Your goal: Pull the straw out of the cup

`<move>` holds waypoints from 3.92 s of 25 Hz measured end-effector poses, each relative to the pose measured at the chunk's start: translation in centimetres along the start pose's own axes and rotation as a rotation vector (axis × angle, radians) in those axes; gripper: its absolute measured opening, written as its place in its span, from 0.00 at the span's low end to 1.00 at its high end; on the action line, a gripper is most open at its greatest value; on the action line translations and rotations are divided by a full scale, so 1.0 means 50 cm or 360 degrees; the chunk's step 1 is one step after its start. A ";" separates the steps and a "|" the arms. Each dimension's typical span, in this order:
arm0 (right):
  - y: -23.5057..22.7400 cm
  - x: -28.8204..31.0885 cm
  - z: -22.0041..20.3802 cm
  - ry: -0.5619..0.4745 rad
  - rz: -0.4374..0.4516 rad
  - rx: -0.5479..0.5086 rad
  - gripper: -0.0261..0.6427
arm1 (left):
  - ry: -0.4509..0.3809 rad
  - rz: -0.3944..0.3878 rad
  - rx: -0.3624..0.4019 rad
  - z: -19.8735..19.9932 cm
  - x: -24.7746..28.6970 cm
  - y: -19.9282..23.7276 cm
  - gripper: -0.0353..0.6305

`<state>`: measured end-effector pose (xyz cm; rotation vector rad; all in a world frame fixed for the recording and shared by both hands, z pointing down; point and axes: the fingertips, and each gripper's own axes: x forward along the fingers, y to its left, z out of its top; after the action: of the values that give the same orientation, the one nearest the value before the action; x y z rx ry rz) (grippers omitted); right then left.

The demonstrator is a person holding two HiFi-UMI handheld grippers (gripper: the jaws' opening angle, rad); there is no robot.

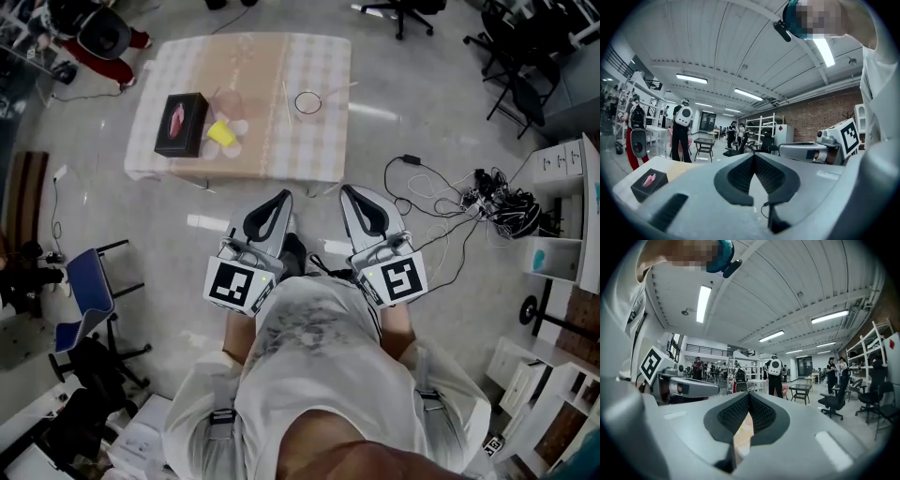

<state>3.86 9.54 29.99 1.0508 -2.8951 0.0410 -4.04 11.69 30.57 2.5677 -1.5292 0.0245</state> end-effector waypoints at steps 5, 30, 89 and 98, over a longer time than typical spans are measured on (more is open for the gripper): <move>-0.031 0.064 -0.001 0.0027 -0.0010 -0.0006 0.05 | 0.0018 -0.0013 -0.0012 0.002 0.046 0.059 0.06; -0.136 0.291 0.000 0.0119 -0.0205 -0.0031 0.05 | -0.0011 -0.0278 -0.0045 0.041 0.204 0.264 0.06; -0.439 0.393 -0.179 0.0383 -0.0165 0.0204 0.05 | 0.0237 -0.0414 -0.0014 -0.127 0.556 0.317 0.06; -0.456 0.393 -0.202 0.0421 -0.0167 0.0229 0.05 | 0.0244 -0.0423 -0.0002 -0.152 0.587 0.322 0.06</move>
<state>3.92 -20.06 41.46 1.1219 -2.6282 0.3594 -3.55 -20.40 42.76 2.6751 -1.1272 0.1846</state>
